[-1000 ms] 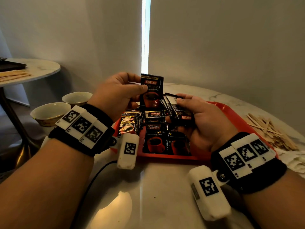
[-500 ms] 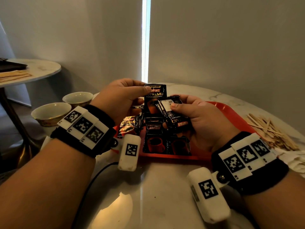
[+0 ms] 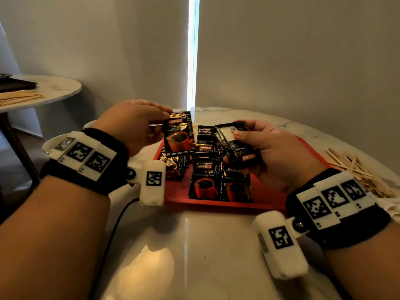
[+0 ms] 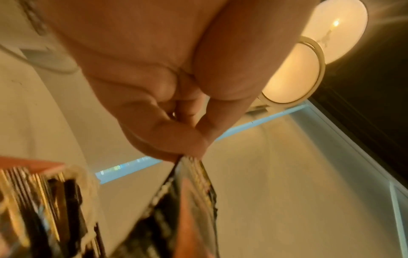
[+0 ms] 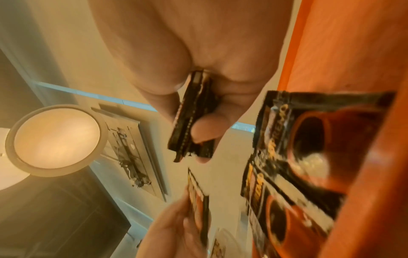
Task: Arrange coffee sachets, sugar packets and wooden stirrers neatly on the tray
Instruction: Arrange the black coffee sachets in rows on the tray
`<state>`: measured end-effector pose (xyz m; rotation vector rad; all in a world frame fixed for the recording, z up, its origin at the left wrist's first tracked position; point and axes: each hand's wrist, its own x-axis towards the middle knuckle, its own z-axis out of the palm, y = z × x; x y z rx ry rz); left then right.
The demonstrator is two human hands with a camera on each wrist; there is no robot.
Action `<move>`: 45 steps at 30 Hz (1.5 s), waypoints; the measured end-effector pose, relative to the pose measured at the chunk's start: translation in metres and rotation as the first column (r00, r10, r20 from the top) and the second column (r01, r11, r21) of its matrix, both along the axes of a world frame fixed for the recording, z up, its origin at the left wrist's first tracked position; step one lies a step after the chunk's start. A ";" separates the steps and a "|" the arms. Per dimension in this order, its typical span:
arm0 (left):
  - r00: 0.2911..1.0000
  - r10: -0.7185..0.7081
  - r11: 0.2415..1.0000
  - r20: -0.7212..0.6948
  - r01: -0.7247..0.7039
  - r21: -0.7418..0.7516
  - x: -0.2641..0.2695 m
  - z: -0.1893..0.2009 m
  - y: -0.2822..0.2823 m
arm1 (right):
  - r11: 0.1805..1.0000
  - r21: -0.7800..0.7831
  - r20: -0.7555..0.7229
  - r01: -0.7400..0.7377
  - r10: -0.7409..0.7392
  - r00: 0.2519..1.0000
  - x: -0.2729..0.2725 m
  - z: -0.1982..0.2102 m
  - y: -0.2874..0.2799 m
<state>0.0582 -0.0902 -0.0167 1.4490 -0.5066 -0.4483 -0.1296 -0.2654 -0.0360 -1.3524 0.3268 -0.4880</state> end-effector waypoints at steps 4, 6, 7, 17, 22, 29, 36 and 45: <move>0.999 -0.010 0.992 -0.036 0.015 0.127 0.015 -0.010 0.008 | 0.995 0.065 0.003 0.069 -0.070 0.998 -0.001 0.000 -0.023; 0.997 -0.032 0.981 -0.067 0.045 0.190 0.017 -0.016 0.007 | 0.991 0.088 -0.022 0.100 -0.098 0.995 -0.001 -0.005 -0.031; 0.996 -0.038 0.975 -0.083 0.055 0.214 0.018 -0.018 0.006 | 0.990 0.087 -0.040 0.115 -0.112 0.993 0.000 -0.008 -0.033; 0.989 -0.049 0.915 -0.142 0.101 0.391 0.025 -0.025 0.006 | 0.980 0.100 -0.120 0.170 -0.158 0.980 0.003 -0.022 -0.040; 0.991 -0.037 0.896 -0.125 0.088 0.435 0.026 -0.024 0.008 | 0.982 0.098 -0.123 0.164 -0.151 0.981 0.003 -0.022 -0.039; 0.996 -0.016 0.884 -0.087 0.055 0.465 0.025 -0.024 0.007 | 0.983 0.094 -0.126 0.158 -0.145 0.981 0.003 -0.022 -0.038; 0.995 -0.018 0.882 -0.101 0.063 0.466 0.019 -0.020 0.006 | 0.984 0.098 -0.132 0.150 -0.136 0.982 0.001 -0.022 -0.037; 0.999 0.013 0.961 0.044 -0.024 0.275 0.014 -0.017 0.001 | 0.982 0.109 -0.110 0.156 -0.144 0.983 0.000 -0.016 -0.031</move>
